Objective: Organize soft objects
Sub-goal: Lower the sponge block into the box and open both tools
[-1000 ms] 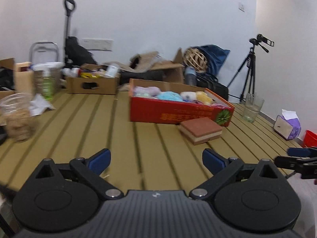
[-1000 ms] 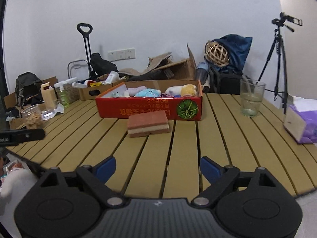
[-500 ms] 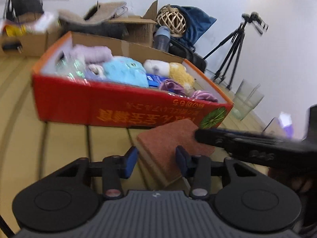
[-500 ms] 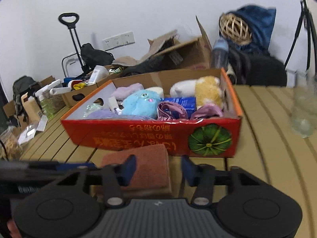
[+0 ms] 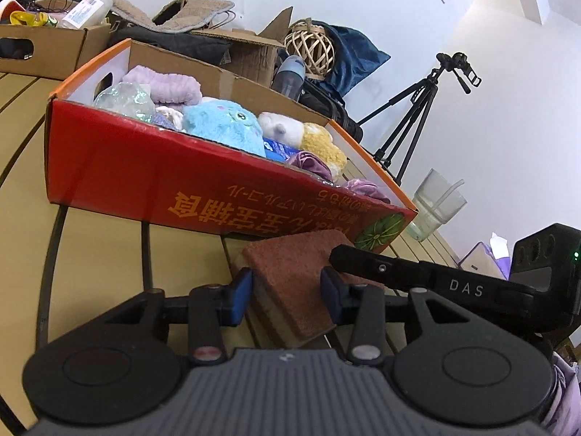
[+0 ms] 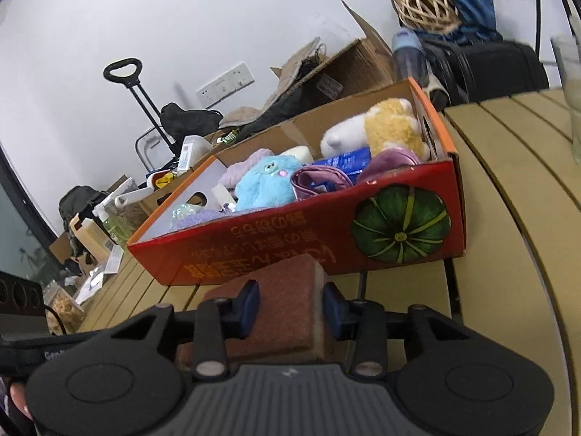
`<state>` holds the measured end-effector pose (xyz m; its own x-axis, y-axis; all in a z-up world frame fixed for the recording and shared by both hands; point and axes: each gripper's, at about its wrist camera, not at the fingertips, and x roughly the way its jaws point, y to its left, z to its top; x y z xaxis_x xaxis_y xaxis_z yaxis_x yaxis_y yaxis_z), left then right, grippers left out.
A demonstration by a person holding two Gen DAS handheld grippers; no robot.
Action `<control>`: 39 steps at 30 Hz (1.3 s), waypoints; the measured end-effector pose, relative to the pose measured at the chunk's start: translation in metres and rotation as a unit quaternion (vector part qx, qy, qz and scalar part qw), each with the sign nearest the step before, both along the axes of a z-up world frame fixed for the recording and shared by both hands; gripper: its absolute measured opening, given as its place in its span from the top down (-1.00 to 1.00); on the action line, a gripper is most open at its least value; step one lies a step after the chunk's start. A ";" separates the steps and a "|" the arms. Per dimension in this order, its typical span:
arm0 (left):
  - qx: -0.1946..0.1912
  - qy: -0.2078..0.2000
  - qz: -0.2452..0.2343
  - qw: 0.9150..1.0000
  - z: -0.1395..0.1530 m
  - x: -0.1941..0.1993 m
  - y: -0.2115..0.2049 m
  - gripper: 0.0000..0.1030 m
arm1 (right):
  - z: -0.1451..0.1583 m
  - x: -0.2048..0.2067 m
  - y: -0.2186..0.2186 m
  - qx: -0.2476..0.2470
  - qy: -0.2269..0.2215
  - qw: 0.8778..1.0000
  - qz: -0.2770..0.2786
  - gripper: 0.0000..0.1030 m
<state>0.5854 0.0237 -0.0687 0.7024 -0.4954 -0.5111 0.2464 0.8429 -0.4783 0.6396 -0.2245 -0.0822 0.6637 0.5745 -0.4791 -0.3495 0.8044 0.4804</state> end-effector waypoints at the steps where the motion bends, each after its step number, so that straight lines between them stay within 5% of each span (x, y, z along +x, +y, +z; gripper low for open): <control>1: 0.000 0.000 -0.001 1.000 0.000 0.000 0.000 0.21 | 0.000 -0.001 0.001 0.000 -0.002 1.000 0.000 0.32; 9: 0.027 -0.047 0.004 0.999 0.012 -0.027 -0.006 0.31 | 0.020 -0.037 0.007 -0.031 -0.033 0.999 -0.009 0.39; 19: -0.027 -0.101 0.032 0.994 0.048 -0.143 0.002 0.30 | 0.054 -0.156 -0.002 0.012 -0.079 0.997 -0.024 0.40; 24: -0.036 -0.118 0.025 0.992 0.066 -0.149 -0.003 0.30 | 0.074 -0.181 -0.008 0.009 -0.107 0.994 -0.033 0.42; 30: -0.008 -0.153 0.008 0.988 0.104 -0.092 -0.017 0.31 | 0.106 -0.142 -0.018 0.007 -0.138 0.989 -0.043 0.42; 35: 0.002 -0.122 -0.005 0.992 0.116 0.011 -0.026 0.32 | 0.123 -0.049 -0.025 -0.007 -0.121 0.992 -0.047 0.42; 39: 0.014 -0.083 -0.004 0.996 0.098 0.085 -0.033 0.33 | 0.108 0.031 -0.033 -0.006 -0.084 0.995 -0.052 0.43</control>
